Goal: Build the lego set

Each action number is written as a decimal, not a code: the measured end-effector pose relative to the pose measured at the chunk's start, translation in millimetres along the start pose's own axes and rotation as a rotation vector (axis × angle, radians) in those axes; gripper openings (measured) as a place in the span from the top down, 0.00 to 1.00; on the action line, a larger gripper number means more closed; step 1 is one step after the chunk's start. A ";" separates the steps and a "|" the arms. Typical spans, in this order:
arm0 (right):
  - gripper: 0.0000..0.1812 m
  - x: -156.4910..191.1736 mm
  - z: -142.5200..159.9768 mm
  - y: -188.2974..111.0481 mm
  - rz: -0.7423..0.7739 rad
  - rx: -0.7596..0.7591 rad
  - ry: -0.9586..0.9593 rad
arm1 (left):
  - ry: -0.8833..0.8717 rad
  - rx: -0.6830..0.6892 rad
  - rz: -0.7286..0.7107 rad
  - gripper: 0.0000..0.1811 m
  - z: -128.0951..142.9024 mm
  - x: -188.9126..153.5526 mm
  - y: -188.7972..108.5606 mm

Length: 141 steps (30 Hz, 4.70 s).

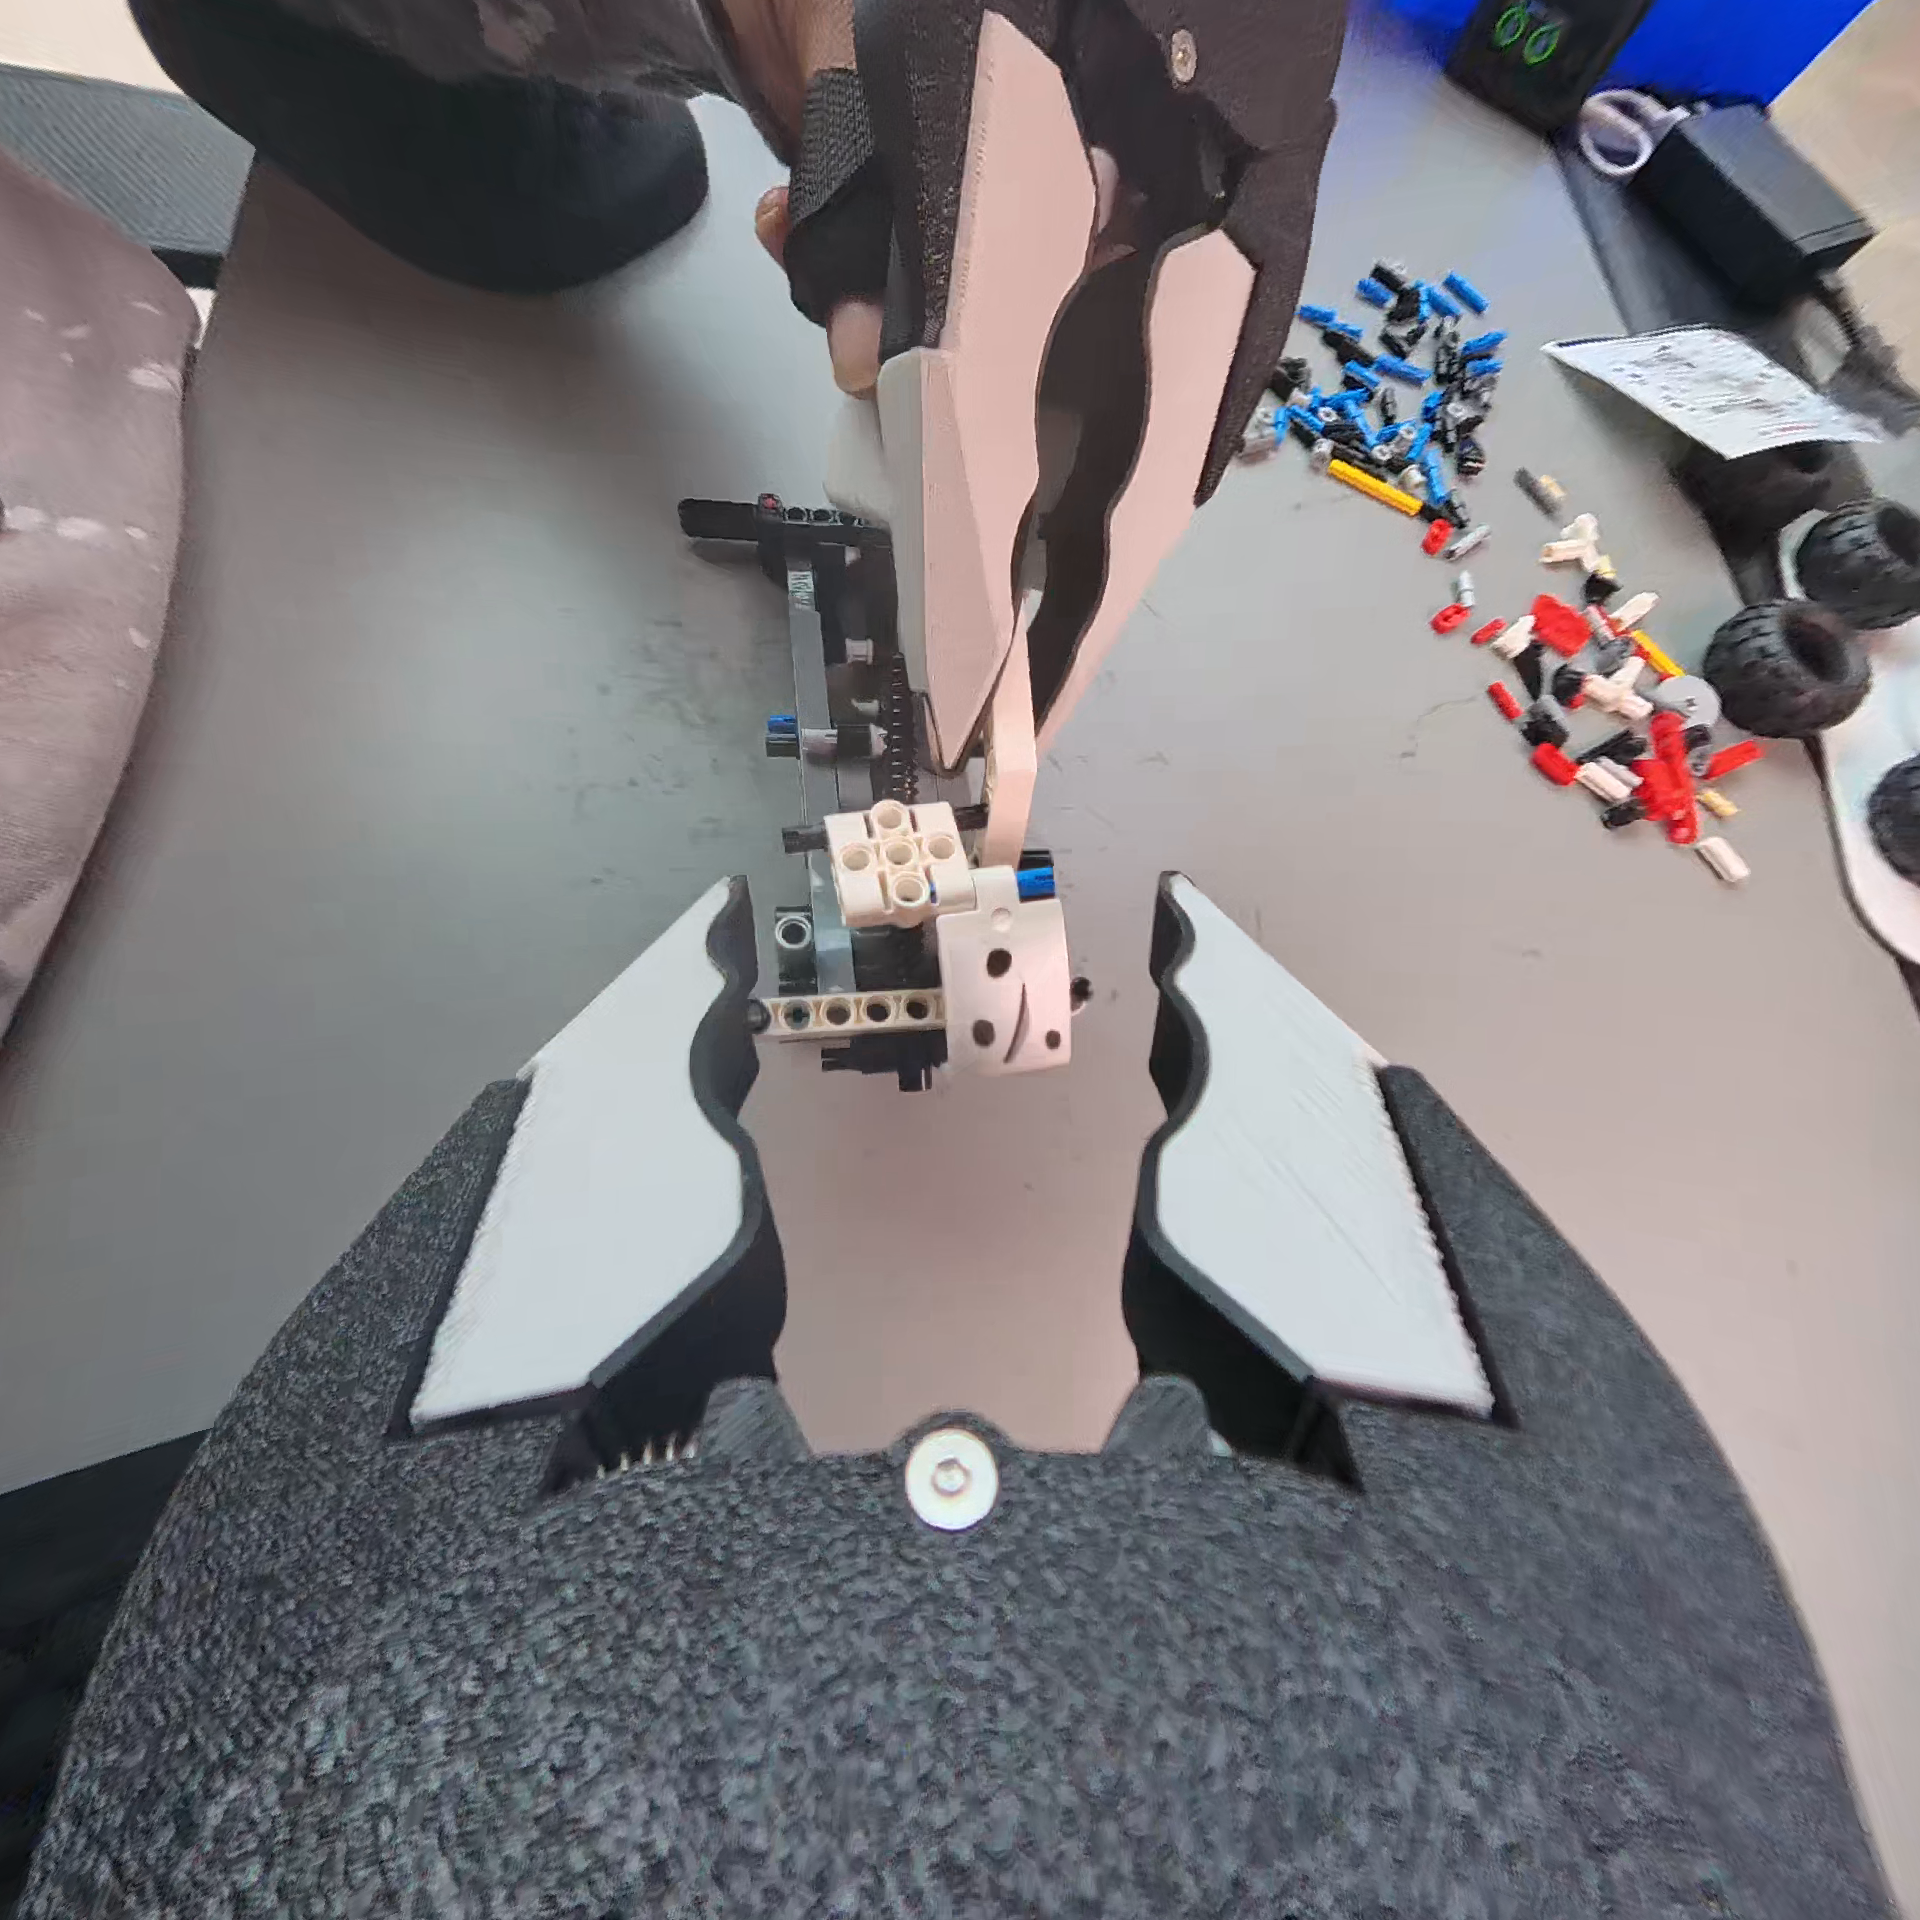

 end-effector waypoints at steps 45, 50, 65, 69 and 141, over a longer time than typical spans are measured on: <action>0.75 -4.3 -2.0 3.0 0.157 -0.219 -0.058 | -0.072 -0.082 0.113 0.90 7.8 1.7 -15.4; 0.82 2.0 -9.3 10.4 0.113 -0.157 -0.130 | -0.049 -0.079 0.074 0.94 4.5 5.2 -17.0; 0.73 3.6 -7.5 21.8 0.009 -0.051 -0.111 | -0.112 -0.102 0.174 0.94 6.3 6.5 -17.6; 0.80 4.3 -10.0 28.7 -0.082 -0.049 -0.099 | -0.152 -0.129 0.208 0.95 7.8 9.0 -18.9; 0.81 -29.0 -10.0 46.2 0.484 -0.168 -0.249 | 0.249 0.065 -0.473 0.78 94.5 44.6 -65.4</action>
Point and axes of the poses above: each gripper's, where its closed fingertips meet, y out along the fingers, z out of its underside, x = y × z across the jaws, the point moved 4 cm from there along -y, back along the fingers, and after that the axes turned 12 degrees about z, right-handed, at the moved point
